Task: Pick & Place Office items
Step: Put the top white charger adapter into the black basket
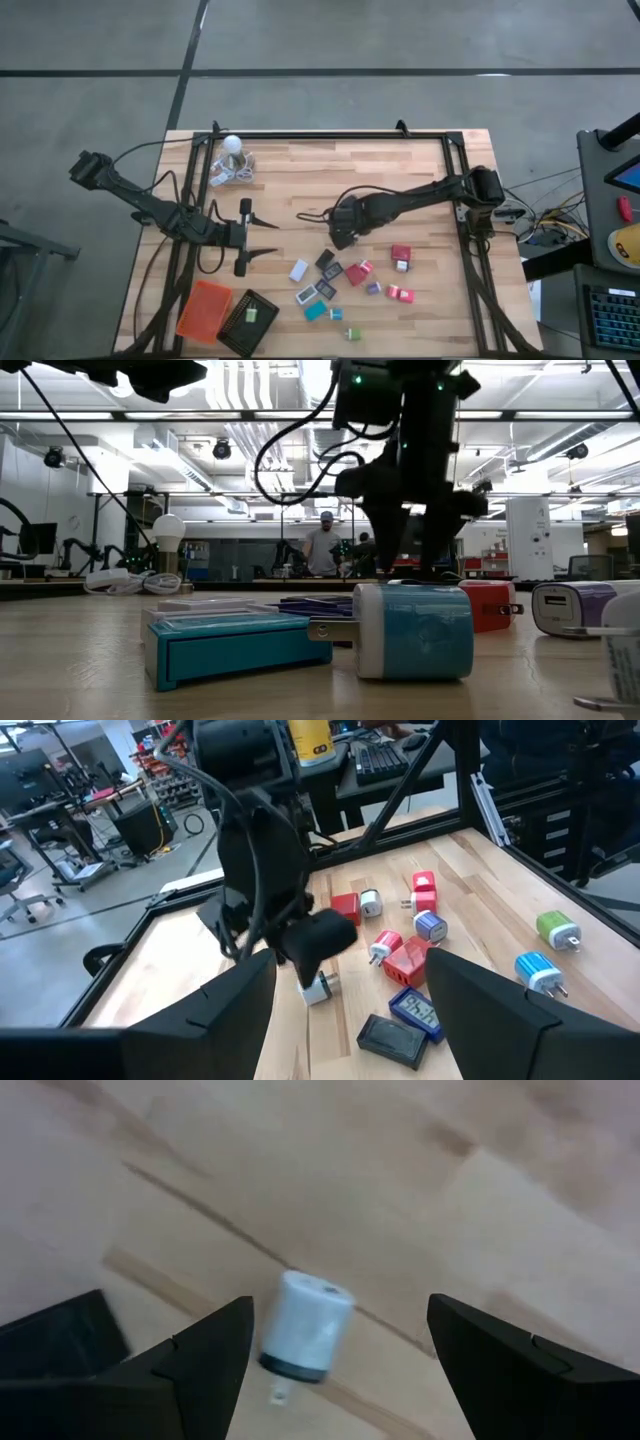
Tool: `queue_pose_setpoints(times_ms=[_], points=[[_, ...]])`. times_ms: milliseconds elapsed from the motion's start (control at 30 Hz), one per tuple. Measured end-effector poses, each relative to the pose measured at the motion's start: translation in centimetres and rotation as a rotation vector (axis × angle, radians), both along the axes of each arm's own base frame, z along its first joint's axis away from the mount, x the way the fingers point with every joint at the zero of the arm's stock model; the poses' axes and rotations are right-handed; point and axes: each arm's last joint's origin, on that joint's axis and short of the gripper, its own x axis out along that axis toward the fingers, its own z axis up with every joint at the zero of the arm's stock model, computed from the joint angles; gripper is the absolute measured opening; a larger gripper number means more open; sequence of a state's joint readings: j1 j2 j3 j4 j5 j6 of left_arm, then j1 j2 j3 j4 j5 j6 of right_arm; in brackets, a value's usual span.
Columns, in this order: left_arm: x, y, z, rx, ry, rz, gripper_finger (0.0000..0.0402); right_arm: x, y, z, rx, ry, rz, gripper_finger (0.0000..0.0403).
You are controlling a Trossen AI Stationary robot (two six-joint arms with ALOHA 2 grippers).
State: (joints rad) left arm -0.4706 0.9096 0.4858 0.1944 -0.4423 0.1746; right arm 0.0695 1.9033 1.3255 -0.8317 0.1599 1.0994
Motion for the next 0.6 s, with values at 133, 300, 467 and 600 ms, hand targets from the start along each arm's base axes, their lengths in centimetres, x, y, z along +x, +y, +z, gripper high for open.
queue_pose_setpoints(times_ms=[133,300,467,600], points=[[0.0,0.0,0.0,0.001,0.001,0.0,0.0262,0.5,0.1,-1.2,0.032,0.0,0.012,0.0292],[0.0,0.0,-0.1,0.004,0.007,0.0,0.0262,0.9,0.3,-2.3,0.037,0.037,0.016,0.0289],[0.0,0.0,-0.1,0.004,0.007,0.0,0.0262,0.8,0.3,-2.5,0.052,0.047,0.016,0.0263],[0.0,0.0,-0.1,0.004,0.008,0.0,0.0262,0.8,0.3,-2.3,0.054,0.043,0.014,0.023]])
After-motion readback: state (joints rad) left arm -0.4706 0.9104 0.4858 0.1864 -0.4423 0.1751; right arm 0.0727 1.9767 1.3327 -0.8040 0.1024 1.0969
